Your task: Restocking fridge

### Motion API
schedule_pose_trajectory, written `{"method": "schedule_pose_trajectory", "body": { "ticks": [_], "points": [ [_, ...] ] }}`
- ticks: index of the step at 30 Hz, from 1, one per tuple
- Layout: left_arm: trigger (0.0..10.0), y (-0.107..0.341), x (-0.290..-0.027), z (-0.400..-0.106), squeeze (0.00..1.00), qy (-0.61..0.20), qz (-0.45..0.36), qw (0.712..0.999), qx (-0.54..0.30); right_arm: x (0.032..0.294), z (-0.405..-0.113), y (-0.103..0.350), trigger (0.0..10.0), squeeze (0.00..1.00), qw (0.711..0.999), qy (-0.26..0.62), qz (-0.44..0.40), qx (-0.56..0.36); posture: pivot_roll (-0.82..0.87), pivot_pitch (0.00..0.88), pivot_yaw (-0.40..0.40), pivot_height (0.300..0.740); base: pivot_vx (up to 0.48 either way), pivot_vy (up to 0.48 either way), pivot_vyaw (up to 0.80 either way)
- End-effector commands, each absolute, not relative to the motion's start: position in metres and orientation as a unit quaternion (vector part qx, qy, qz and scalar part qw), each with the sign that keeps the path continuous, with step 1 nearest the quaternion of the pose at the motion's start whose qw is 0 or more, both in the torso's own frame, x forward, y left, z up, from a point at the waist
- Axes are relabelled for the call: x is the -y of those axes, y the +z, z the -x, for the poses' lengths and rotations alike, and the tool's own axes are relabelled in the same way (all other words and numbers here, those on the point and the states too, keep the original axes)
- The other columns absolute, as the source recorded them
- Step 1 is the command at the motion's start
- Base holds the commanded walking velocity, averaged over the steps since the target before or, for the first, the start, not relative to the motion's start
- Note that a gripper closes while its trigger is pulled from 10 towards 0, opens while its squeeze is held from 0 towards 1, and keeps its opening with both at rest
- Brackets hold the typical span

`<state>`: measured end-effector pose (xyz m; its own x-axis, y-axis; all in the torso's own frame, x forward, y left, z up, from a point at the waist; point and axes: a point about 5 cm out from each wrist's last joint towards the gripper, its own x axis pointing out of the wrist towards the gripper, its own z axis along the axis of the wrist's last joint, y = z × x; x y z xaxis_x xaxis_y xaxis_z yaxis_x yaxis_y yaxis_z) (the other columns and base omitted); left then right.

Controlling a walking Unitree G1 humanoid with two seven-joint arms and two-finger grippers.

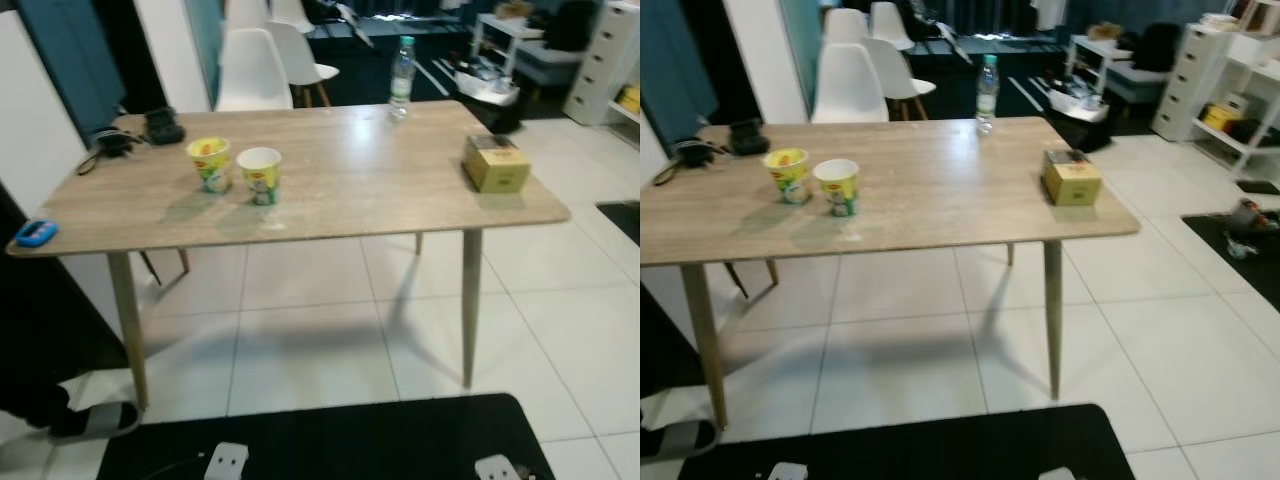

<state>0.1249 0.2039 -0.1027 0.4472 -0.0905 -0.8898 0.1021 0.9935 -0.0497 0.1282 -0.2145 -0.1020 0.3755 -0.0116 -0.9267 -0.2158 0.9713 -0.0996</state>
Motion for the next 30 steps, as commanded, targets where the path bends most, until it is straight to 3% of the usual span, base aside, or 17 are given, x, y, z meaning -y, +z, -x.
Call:
{"method": "schedule_pose_trajectory", "body": {
  "ticks": [1,23,30],
  "points": [
    [10.0,-0.1032,-0.2012,-0.1246,0.00,-0.064,-0.008,0.850,-0.523,0.2149,-0.1319,-0.1006,10.0,0.00,0.828,0.061,0.101,-0.549,0.07,0.000,-0.007,0.740,0.000,0.000,0.80],
    [10.0,-0.1031,-0.2031,-0.1238,0.00,-0.059,-0.002,0.849,-0.525,0.2127,-0.1340,-0.1004,10.0,0.00,0.828,0.063,0.103,-0.548,0.07,0.000,-0.005,0.740,0.000,0.000,0.80],
    [10.0,-0.1037,-0.2030,-0.1218,0.00,-0.055,0.014,0.847,-0.529,0.2154,-0.1328,-0.1006,10.0,0.00,0.825,0.057,0.122,-0.549,0.07,0.000,-0.005,0.740,0.000,0.000,0.00]
  ]
}}
